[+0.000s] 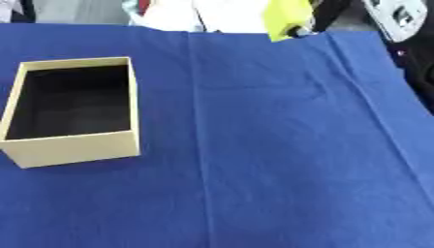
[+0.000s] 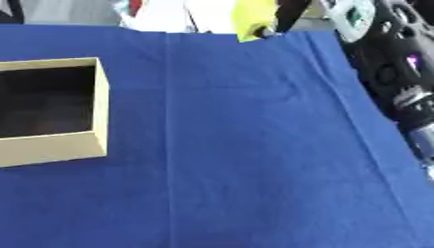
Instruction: Pick up objects on the table and place them in the box.
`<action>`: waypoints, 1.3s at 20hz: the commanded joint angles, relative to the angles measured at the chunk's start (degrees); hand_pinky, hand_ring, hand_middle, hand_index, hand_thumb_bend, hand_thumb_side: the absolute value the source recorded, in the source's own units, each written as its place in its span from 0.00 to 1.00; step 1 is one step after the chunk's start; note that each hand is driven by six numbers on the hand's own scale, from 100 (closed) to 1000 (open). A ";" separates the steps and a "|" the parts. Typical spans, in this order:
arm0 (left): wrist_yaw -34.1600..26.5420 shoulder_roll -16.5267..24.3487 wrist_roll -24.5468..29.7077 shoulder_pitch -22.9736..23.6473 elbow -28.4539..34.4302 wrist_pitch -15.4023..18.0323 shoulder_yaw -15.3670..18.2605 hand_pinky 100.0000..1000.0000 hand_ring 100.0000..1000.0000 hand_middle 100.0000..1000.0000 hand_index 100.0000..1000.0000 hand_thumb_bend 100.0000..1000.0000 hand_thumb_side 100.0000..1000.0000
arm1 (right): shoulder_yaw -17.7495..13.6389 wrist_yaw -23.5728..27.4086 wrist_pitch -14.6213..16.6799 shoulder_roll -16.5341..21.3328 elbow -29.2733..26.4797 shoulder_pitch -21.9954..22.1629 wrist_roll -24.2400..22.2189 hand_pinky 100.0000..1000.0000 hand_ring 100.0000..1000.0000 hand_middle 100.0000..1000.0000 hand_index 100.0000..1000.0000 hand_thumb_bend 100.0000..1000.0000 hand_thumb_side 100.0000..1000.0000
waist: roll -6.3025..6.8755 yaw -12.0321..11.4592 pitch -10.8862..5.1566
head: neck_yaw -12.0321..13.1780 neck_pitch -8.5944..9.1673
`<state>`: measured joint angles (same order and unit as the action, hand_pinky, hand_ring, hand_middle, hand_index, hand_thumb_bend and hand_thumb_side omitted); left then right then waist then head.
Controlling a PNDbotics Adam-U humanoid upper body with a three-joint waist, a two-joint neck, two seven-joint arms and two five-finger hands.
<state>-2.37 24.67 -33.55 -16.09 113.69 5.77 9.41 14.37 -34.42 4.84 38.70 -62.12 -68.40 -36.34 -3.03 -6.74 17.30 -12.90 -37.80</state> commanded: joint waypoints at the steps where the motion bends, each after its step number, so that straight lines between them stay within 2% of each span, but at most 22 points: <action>1: -0.19 0.76 0.37 -0.38 0.90 0.08 0.10 0.90 0.63 0.58 0.67 0.29 0.79 | 0.36 1.60 -0.87 -1.70 -3.20 -2.85 -1.48 0.61 0.76 0.60 0.62 0.00 0.00 | 0.33 -0.16 -1.35 | -0.72 -0.76; 7: -0.44 0.39 0.75 -0.75 0.90 0.08 -0.22 0.90 0.63 0.58 0.67 0.29 0.79 | 0.73 3.16 -2.51 -8.82 -5.65 -5.61 -3.58 0.61 0.75 0.60 0.63 0.00 0.00 | 0.47 -1.18 -1.02 | -0.63 -1.72; 16: -0.87 -0.09 1.41 -1.67 0.90 0.14 -0.80 0.90 0.64 0.58 0.67 0.28 0.79 | 1.04 3.21 -3.60 -19.54 -6.48 -7.25 -4.49 0.59 0.74 0.59 0.63 0.00 0.00 | 0.46 -3.31 -0.33 | -2.49 -1.02; 26: -1.38 -0.53 2.04 -2.53 0.90 0.22 -1.29 0.90 0.64 0.58 0.67 0.28 0.79 | 0.51 -1.53 -4.86 -29.28 -2.18 -7.15 -1.76 0.59 0.74 0.59 0.64 0.00 0.00 | 0.30 -5.29 0.02 | -5.34 -0.35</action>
<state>-3.67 23.60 -31.74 -17.96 113.69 5.92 8.00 15.56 -34.91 0.06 9.99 -64.46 -74.38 -38.81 -3.09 -12.00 18.33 -17.81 -38.71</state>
